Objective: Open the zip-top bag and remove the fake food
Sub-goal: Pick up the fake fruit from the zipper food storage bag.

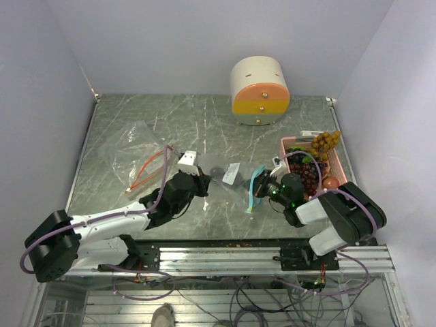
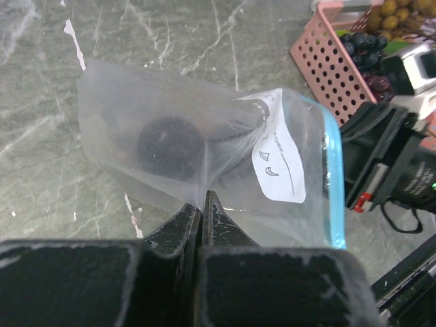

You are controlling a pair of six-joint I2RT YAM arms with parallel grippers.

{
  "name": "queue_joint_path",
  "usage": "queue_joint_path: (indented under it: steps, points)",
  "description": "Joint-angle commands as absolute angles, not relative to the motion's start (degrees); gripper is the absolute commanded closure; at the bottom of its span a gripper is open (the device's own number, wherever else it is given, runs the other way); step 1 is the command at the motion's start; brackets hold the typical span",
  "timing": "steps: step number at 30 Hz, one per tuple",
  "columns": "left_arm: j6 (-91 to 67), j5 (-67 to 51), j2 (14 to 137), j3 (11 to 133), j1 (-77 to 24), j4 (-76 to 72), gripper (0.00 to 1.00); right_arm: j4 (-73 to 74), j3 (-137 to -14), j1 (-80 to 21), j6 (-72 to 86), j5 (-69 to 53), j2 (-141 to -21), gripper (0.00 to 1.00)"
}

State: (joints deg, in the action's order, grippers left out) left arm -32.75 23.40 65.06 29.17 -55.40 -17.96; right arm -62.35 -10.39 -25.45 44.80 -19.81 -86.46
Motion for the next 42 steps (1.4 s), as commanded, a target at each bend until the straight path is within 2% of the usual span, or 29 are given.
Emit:
queue_joint_path:
  steps: [1,4,7,10,15,19,28,42]
  points:
    - [-31.6,24.9,62.0,29.4,-55.6,-18.8,0.93,-73.6,-8.8,-25.2,44.8,-21.8,-91.2,0.83]
    - [-31.1,24.4,61.4,30.0,-55.7,-18.4,0.93,-81.5,-9.3,-25.3,47.1,-25.6,-96.7,0.64]
    - [-30.9,24.5,60.1,30.1,-56.0,-17.9,0.93,-90.6,-9.2,-25.2,49.8,-27.7,-103.1,0.56]
    - [-31.1,26.8,60.7,30.5,-56.0,-15.0,0.93,-98.9,-8.8,-25.2,52.2,-28.7,-108.6,0.50]
    - [-33.5,29.2,62.7,28.7,-56.0,-14.9,0.93,-103.3,-8.3,-25.2,52.8,-28.3,-112.4,0.48]
    - [-34.9,30.4,64.1,28.0,-55.8,-14.9,0.93,-97.3,-7.4,-25.2,48.3,-26.3,-108.6,0.43]
    - [-35.6,29.3,63.9,27.4,-55.0,-14.9,0.92,-73.5,-9.5,-25.8,37.5,-16.6,-95.3,0.26]
    - [-35.4,27.0,64.9,27.2,-54.4,-15.5,0.92,-54.9,-23.0,-34.0,26.9,-4.6,-96.8,0.19]
